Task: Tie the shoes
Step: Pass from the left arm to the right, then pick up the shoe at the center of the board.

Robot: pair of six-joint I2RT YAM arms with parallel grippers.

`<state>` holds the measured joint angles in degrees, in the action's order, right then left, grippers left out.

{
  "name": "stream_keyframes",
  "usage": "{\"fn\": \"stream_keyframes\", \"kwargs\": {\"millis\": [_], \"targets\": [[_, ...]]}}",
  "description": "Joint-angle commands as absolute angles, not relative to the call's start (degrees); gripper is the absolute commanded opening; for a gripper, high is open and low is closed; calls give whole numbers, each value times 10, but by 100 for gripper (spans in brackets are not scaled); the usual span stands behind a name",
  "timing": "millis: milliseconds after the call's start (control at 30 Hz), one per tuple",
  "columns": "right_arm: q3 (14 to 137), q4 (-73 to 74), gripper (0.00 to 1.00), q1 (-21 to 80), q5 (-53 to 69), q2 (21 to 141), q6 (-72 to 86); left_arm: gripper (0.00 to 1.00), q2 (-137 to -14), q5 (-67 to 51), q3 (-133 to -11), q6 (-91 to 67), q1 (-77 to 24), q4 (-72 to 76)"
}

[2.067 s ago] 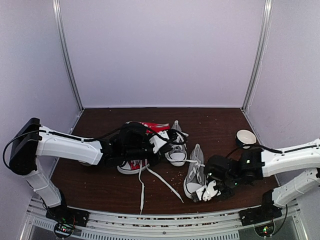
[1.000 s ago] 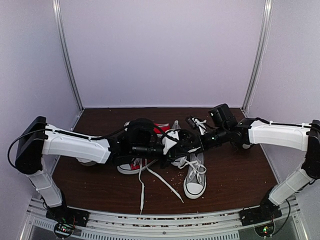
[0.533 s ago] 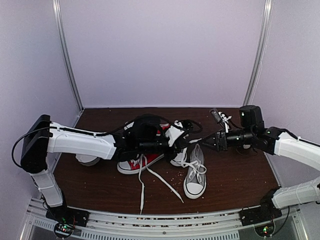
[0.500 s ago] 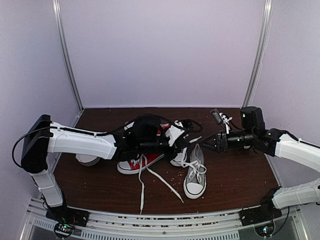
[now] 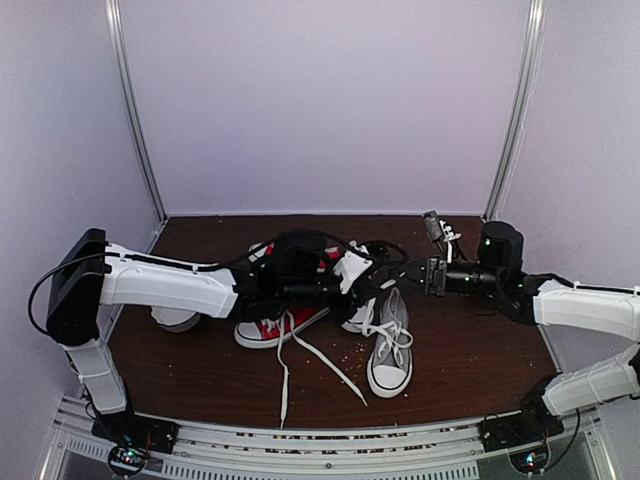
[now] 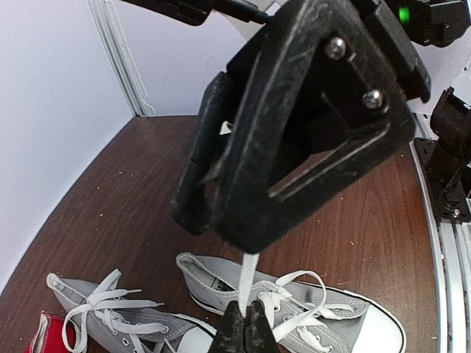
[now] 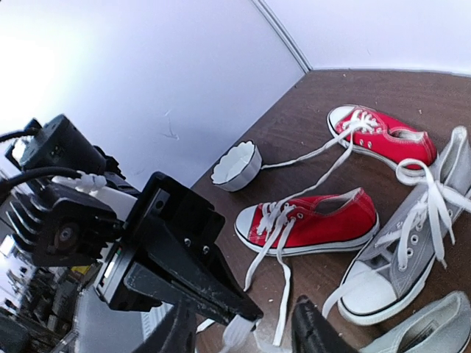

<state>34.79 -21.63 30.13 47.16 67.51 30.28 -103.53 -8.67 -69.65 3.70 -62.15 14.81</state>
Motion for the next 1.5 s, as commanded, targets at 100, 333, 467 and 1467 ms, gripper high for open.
{"fn": "stream_keyframes", "kwargs": {"millis": [100,333,467,1467], "targets": [[348,-300,18,304,516,705,344,0,-1046,-99,-716,35,-620,155],[346,-235,38,304,519,694,303,0,-1050,-110,-716,32,-616,161],[345,-236,19,305,523,705,307,0,-1052,-116,-720,30,-614,165],[389,26,0,210,411,655,228,62,-1190,-81,-851,418,-664,-81]]}}
